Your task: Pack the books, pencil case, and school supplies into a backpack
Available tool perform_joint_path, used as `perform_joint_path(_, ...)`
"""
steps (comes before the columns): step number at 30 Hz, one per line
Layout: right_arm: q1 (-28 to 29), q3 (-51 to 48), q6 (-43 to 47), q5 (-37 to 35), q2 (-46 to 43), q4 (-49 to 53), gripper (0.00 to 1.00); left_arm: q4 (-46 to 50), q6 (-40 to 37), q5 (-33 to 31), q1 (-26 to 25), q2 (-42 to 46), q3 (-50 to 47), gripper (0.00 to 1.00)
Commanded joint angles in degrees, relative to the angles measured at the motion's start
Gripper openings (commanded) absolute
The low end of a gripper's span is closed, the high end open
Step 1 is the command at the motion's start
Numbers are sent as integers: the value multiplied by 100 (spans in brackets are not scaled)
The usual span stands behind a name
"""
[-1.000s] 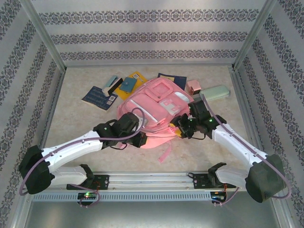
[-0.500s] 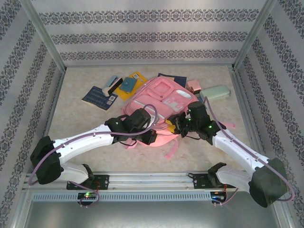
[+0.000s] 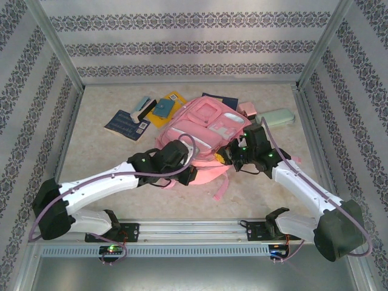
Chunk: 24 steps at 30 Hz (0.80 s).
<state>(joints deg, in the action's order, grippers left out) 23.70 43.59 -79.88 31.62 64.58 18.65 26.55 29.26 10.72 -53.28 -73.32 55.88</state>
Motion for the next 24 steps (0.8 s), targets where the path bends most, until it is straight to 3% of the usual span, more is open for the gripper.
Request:
perform_joint_path(1,-115,262,621,-133,20,401,0,211,146,-465,25,426,-199,0)
perform_joint_path(10,-153,957,1797,-267,242,1377,0,264,201,-529,593,916,-591,0)
perform_joint_path(16,-221,1161,2355,-310,327,1814,0,94,136,-155,1327,1072,-877,0)
perform_joint_path(22,-248,1563,2959,-643,431,2373,0,-75,118,306,1435,1059,-976,0)
perform_joint_path(23,-248,1601,2962,-606,445,2361,3,-147,186,415,1413,1024,-935,0)
perform_joint_path(24,-243,1634,2952,-546,465,2353,18,-235,234,479,1367,998,-896,0)
